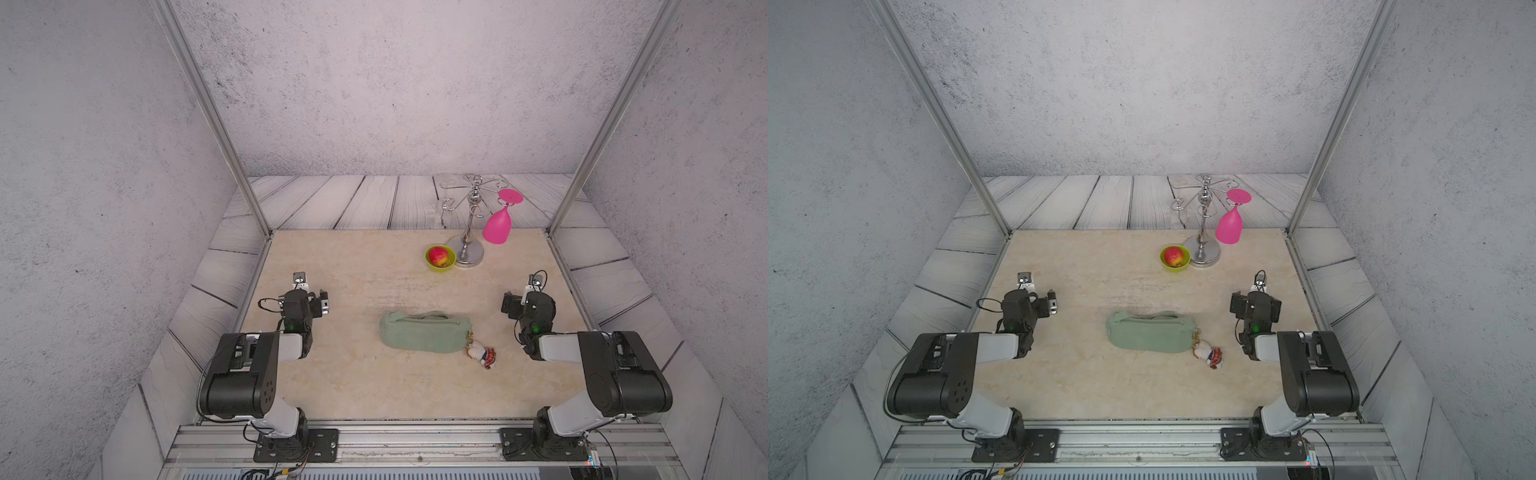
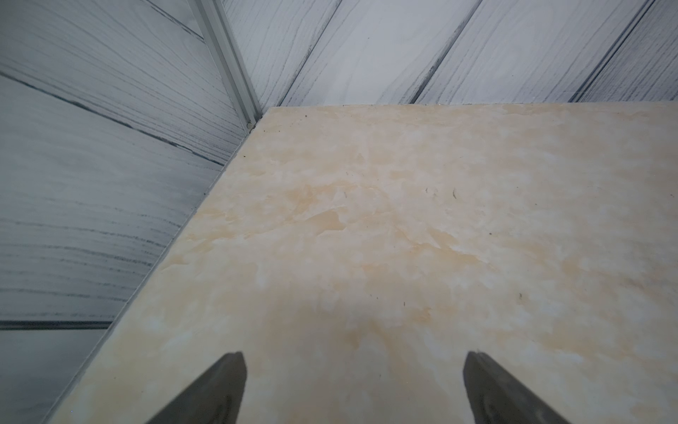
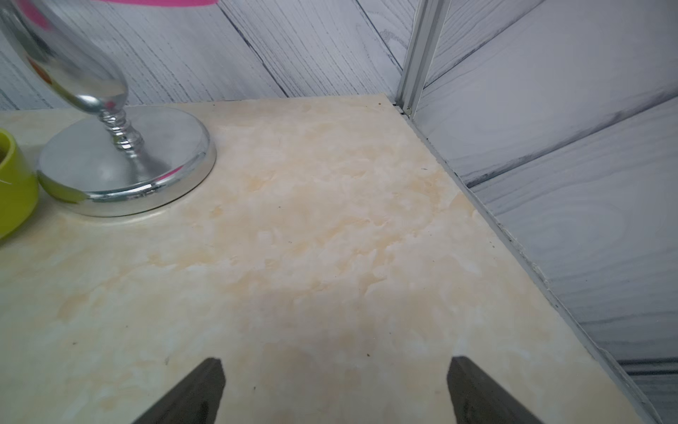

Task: Remove the decoration from the bag
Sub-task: Pick up the bag from the center of the board.

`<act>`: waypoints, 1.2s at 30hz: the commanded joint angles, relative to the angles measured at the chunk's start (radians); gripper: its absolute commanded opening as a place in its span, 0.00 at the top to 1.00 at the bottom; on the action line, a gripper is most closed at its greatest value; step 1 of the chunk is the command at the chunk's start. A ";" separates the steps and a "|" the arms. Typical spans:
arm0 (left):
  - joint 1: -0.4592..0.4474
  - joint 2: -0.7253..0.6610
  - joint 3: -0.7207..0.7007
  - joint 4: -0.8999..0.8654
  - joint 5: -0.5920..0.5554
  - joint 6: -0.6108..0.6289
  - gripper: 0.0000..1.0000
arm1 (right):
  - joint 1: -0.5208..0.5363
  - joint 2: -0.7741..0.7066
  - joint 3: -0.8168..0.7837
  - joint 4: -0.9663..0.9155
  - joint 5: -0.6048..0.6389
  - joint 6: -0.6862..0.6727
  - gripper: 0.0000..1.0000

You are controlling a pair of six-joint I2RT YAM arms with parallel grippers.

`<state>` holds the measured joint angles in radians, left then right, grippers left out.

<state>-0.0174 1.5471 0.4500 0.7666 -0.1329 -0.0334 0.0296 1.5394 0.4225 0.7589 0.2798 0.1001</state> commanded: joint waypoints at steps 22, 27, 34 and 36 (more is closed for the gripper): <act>0.007 -0.177 0.280 -0.547 -0.123 -0.194 0.01 | 0.009 -0.194 0.075 -0.280 0.100 0.042 0.01; -0.004 -0.214 0.462 -0.899 0.017 -0.406 0.02 | 0.008 -0.287 0.270 -0.713 0.033 0.228 0.01; -0.088 -0.314 0.561 -1.180 0.158 -0.646 0.02 | 0.009 -0.303 0.364 -0.951 -0.239 0.352 0.04; -0.133 -0.366 0.560 -1.217 0.171 -0.730 0.01 | 0.009 -0.326 0.349 -0.957 -0.304 0.378 0.04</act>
<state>-0.1066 1.2518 0.9897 -0.2878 -0.0254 -0.5949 0.0341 1.2476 0.7792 -0.0574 0.1276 0.3973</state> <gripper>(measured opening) 0.985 0.959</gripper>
